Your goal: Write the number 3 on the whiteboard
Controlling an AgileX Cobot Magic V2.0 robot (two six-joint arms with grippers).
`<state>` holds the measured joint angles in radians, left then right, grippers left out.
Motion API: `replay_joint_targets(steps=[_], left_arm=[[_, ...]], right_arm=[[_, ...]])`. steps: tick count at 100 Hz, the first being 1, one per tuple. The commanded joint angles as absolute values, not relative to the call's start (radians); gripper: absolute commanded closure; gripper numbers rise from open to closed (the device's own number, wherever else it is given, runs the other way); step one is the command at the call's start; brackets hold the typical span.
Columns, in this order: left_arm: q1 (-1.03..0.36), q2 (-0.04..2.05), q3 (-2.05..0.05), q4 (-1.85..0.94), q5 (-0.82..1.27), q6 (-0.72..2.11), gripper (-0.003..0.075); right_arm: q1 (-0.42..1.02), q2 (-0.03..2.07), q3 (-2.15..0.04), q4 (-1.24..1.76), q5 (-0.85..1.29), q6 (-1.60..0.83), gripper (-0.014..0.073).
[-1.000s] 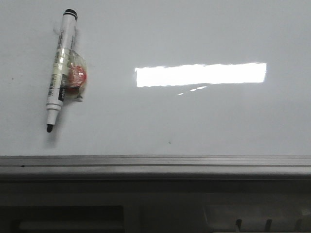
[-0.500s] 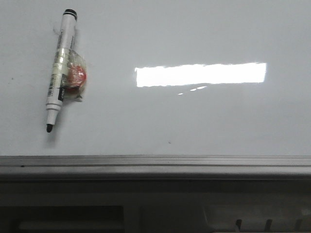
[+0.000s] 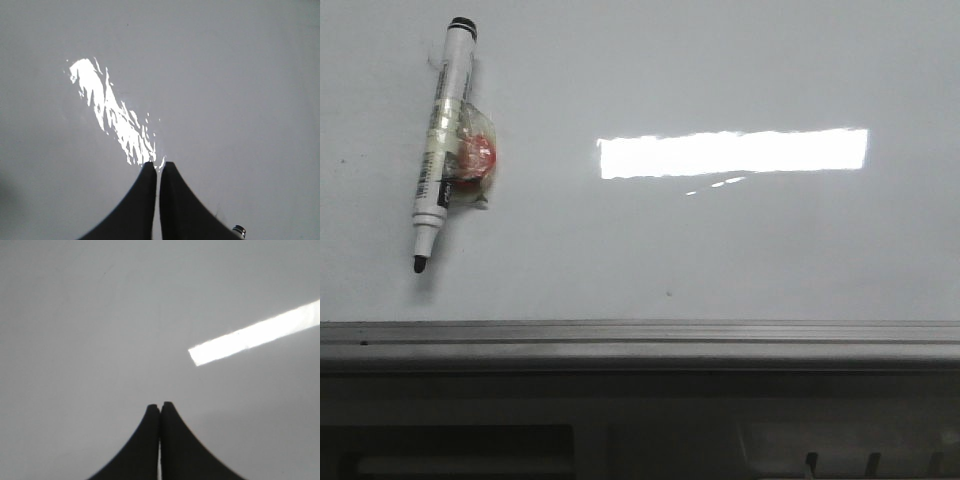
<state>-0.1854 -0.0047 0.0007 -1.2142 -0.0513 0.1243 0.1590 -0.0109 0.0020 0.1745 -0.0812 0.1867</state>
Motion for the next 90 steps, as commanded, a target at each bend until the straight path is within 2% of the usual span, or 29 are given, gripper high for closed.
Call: replay_joint_targets(steps=[1,11,19,28,35,43,48,53,59,71,90], left_arm=[[-0.186,-0.028,-0.006,-1.220,-0.084,0.127,0.0741],[-0.186,-0.026,-0.063,-1.064,-0.038,0.169,0.0741],[-0.186,0.011,-0.163,-0.879,0.115,0.237,0.0740],[-0.186,0.102,-0.295,-0.694,0.329,0.279,0.0715],[-0.186,0.191,-0.382,-0.637,0.458,0.344,0.0614],[-0.186,0.287,-0.451,-0.637,0.533,0.432,0.0429],[-0.186,0.347,-0.480,-0.650,0.559,0.444,0.0338],[-0.186,0.410,-0.503,-0.677,0.592,0.444,0.0296],[-0.186,0.493,-0.523,-0.724,0.643,0.448,0.0311],[-0.186,0.642,-0.541,-0.819,0.699,0.503,0.0391],[-0.196,0.813,-0.602,-0.863,0.707,0.575,0.0395]], right_arm=[[0.158,-0.023,-0.062,0.192,-0.165,0.187,0.0655],[0.158,0.006,-0.149,0.186,-0.046,0.187,0.0654],[0.158,0.054,-0.228,0.148,0.091,0.187,0.0636],[0.158,0.116,-0.311,0.115,0.202,0.180,0.0533],[0.158,0.173,-0.360,0.115,0.233,0.175,0.0403],[0.158,0.226,-0.396,0.115,0.238,0.175,0.0289],[0.158,0.257,-0.415,0.115,0.246,0.175,0.0248],[0.158,0.284,-0.432,0.115,0.262,0.175,0.0238],[0.160,0.313,-0.449,0.115,0.276,0.175,0.0238],[0.160,0.342,-0.456,0.119,0.278,0.175,0.0238],[0.160,0.344,-0.456,0.119,0.280,0.175,0.0238]])
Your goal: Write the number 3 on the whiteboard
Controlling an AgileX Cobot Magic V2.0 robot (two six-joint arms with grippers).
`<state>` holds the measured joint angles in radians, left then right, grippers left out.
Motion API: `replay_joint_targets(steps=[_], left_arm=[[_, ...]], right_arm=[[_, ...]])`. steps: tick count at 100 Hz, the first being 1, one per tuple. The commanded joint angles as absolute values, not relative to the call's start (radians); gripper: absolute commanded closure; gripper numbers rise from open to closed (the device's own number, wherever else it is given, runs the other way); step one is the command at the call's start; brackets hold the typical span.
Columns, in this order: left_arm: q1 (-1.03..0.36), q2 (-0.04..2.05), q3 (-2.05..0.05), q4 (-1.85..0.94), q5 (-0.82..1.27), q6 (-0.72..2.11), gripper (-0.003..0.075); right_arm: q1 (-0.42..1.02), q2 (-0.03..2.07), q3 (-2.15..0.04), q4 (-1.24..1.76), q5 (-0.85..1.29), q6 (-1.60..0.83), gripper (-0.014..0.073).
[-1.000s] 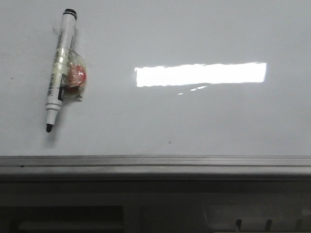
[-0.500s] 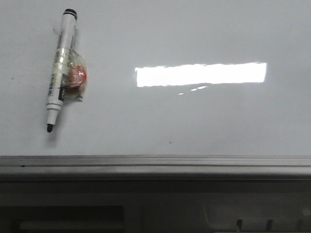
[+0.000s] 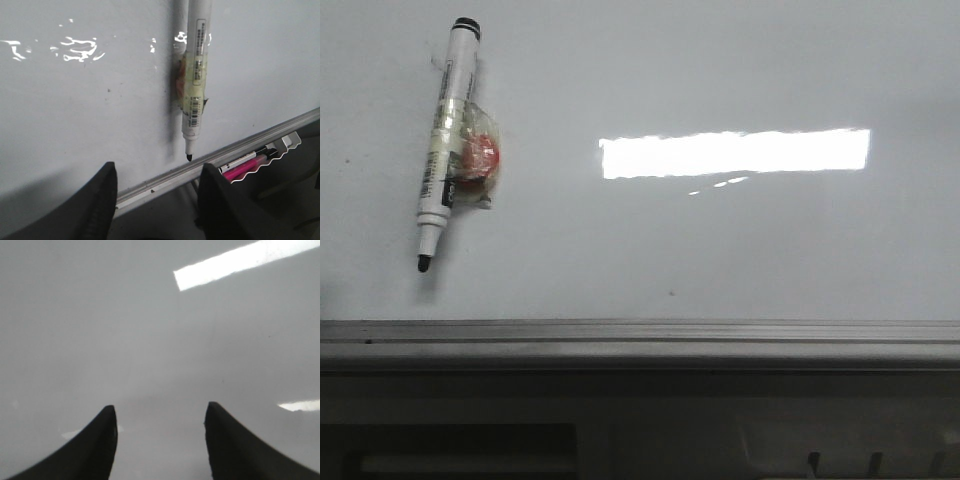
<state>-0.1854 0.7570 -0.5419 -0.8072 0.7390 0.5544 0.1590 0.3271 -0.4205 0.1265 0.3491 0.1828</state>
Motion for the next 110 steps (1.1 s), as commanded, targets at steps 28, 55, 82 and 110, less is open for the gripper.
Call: replay_joint_targets(steps=[28,55,82,110], left_arm=[[-0.342,0.998,-0.690,-0.828,0.646,0.549,0.0395],[-0.420,1.122,-0.696,-0.828,0.551,0.521,0.0395],[-0.425,1.177,-0.696,-0.823,0.492,0.521,0.0545],[-0.439,1.133,-0.719,-0.787,0.520,0.563,0.0741]], right_arm=[[0.160,0.344,-0.456,0.119,0.281,0.175,0.0238],[0.160,0.344,-0.456,0.119,0.281,0.175,0.0238],[0.162,0.344,-0.456,0.163,0.281,0.175,0.0238],[0.296,0.349,-0.561,0.192,0.295,0.040,0.0238]])
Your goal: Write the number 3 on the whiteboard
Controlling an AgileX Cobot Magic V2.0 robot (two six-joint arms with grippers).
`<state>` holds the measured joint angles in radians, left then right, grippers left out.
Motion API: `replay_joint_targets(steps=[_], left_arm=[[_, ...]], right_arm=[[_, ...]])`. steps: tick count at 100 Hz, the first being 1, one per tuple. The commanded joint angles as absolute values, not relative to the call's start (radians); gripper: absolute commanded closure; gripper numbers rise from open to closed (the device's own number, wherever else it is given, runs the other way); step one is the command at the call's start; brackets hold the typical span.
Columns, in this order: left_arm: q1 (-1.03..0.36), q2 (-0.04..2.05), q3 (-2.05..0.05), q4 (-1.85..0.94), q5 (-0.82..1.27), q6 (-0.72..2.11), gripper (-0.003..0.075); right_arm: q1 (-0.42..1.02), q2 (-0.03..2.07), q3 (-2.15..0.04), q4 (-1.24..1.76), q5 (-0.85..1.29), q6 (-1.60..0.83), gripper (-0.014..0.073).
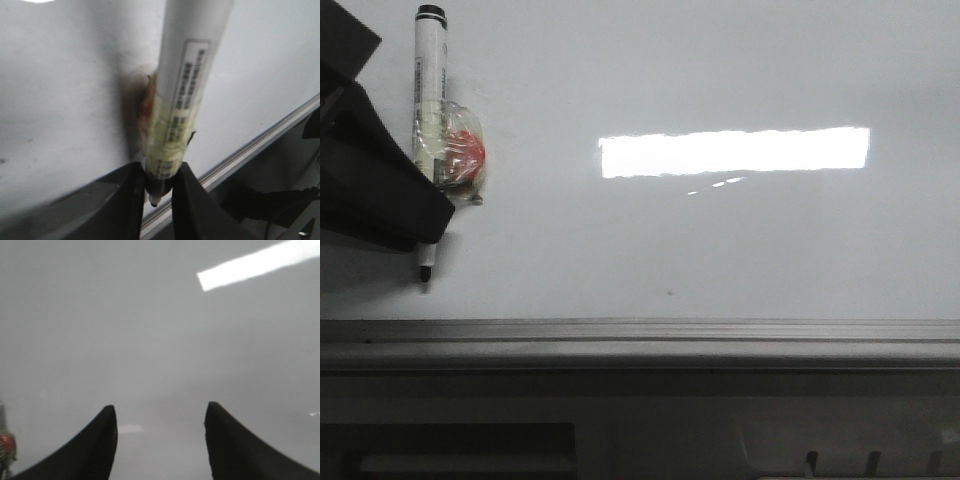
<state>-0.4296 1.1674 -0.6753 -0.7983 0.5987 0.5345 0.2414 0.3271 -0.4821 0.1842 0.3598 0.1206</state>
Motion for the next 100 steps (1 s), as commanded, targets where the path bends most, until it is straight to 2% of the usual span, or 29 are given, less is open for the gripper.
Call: replay_joint_targets(steps=[1,17,25,38,50,66,100], left_arm=[[-0.442,1.129,-0.722,-0.787,0.524,0.587,0.0741],[-0.555,1.022,-0.832,-0.757,0.662,0.980,0.0741],[-0.631,0.978,-0.890,-0.694,0.712,1.154,0.0741],[-0.718,0.952,-0.939,-0.578,0.708,1.210,0.0741],[-0.743,0.950,-0.948,-0.561,0.722,1.210,0.0741],[-0.743,0.950,-0.948,-0.561,0.752,1.202,0.0741],[-0.743,0.950,-0.948,-0.563,0.767,1.202,0.0741]], right_arm=[[0.309,0.351,-0.566,0.192,0.297,0.025,0.0238],[0.487,0.451,-0.705,0.213,0.458,-0.215,0.0238],[0.627,0.549,-0.775,0.239,0.561,-0.380,0.0238],[0.820,0.722,-0.860,0.232,0.633,-0.510,0.0238],[0.969,0.856,-0.916,0.184,0.548,-0.510,0.0237],[1.018,0.963,-0.983,0.170,0.395,-0.510,0.0237],[1.043,1.042,-1.036,0.224,0.305,-0.510,0.0238]])
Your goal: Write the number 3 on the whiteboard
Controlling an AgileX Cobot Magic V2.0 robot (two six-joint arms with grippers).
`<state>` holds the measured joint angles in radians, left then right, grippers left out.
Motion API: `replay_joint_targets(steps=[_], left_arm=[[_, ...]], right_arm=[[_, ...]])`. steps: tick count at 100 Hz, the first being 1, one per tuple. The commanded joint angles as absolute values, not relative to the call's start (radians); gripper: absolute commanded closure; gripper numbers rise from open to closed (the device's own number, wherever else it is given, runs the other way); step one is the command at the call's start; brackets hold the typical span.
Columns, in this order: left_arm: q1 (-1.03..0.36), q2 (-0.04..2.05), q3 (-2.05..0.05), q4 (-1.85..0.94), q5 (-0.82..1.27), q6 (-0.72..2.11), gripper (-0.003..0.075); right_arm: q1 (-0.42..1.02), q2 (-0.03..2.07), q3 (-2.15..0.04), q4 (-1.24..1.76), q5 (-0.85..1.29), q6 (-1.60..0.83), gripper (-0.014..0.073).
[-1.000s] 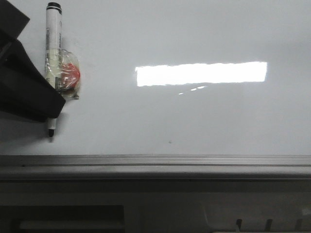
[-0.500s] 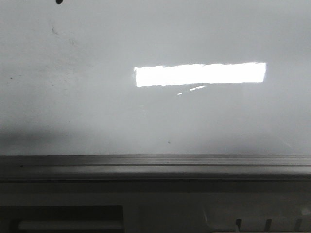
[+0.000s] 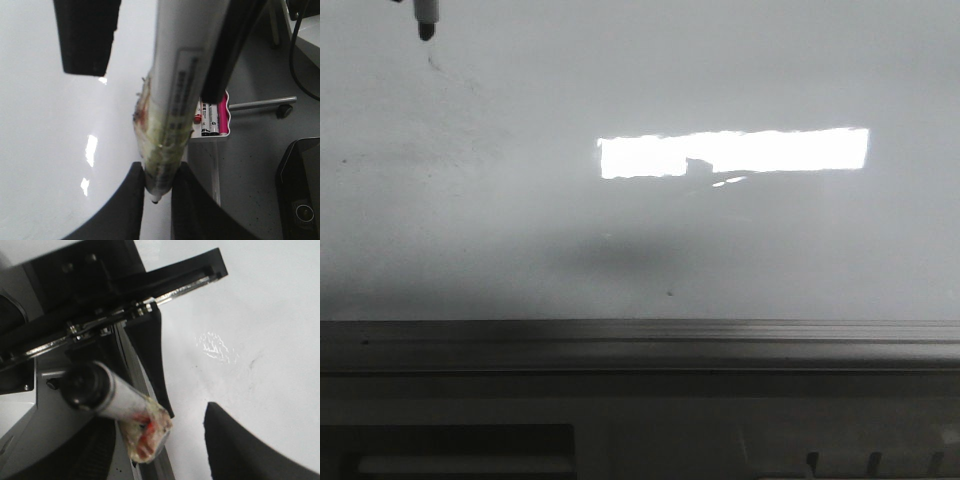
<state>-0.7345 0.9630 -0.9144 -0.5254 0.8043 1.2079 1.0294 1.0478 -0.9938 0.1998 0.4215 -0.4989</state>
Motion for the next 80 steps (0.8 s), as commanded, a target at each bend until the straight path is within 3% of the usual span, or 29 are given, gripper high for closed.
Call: replay_joint_targets(steps=[1,24,40,48,65,71,80], left_arm=[[-0.743,0.950,-0.948,-0.564,0.767,1.202,0.0741],[-0.743,0.952,-0.948,-0.564,0.763,1.202,0.0741],[-0.743,0.950,-0.948,-0.594,0.730,1.181,0.0719],[-0.743,0.943,-0.948,-0.631,0.696,1.175,0.0595],[-0.741,0.898,-0.948,-0.610,0.637,1.054,0.0216],[-0.732,0.860,-0.948,-0.582,0.634,1.001,0.0171],[-0.710,0.782,-0.948,-0.517,0.645,0.884,0.0193]], right_arm=[[1.048,1.044,-1.036,0.224,0.302,-0.510,0.0238],[1.063,1.046,-1.034,0.267,0.306,-0.510,0.0312],[1.063,1.058,-1.034,0.277,0.316,-0.510,0.0534],[1.063,1.064,-1.034,0.277,0.321,-0.510,0.0664],[1.056,1.064,-1.034,0.252,0.288,-0.510,0.0655],[1.039,1.064,-1.034,0.227,0.267,-0.510,0.0655],[0.991,1.065,-1.034,0.217,0.249,-0.510,0.0655]])
